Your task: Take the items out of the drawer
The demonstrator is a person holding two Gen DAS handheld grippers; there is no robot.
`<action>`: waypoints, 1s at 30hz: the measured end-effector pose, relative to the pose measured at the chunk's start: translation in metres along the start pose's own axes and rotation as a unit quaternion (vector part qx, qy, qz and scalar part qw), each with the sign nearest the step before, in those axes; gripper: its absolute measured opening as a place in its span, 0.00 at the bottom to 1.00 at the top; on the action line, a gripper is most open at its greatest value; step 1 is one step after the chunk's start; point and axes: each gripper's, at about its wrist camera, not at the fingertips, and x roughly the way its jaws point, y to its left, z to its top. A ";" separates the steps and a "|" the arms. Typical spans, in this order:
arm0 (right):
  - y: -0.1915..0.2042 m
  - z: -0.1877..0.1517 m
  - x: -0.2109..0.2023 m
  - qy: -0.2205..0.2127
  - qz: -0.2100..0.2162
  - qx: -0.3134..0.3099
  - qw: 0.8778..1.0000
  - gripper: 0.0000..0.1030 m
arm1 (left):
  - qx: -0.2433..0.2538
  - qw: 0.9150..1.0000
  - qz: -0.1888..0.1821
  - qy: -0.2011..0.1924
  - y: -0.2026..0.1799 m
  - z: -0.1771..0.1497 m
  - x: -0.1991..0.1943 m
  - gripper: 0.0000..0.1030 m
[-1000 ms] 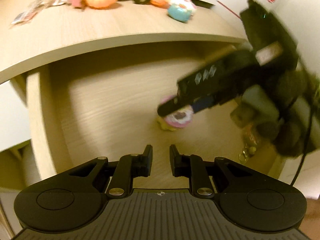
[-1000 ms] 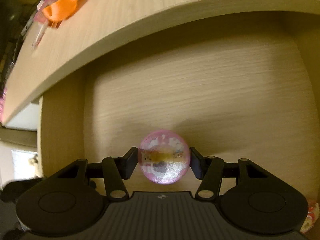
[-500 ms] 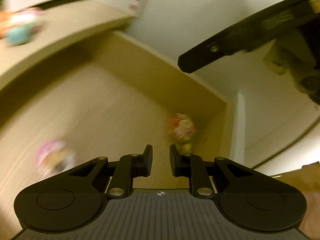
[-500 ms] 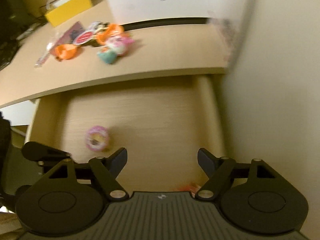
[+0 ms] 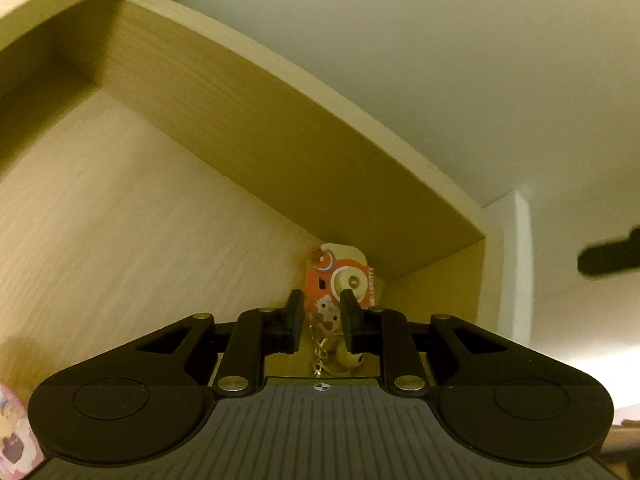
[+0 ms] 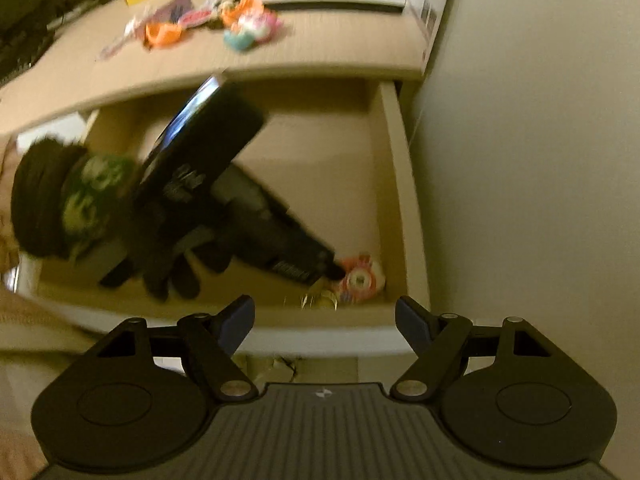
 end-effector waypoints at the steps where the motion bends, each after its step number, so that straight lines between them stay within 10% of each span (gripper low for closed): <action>1: 0.000 -0.003 0.002 0.002 0.003 0.006 1.000 0.76 | 0.005 1.000 -0.005 0.006 -0.002 0.001 0.001 0.24; 20: 0.004 -0.015 0.017 0.021 0.009 0.016 1.000 0.76 | -0.018 0.997 -0.063 0.047 0.013 0.011 0.011 0.28; 30: 0.013 0.007 0.013 -0.016 0.007 -0.001 1.000 0.76 | -0.003 0.992 0.125 -0.034 0.059 -0.007 -0.060 0.24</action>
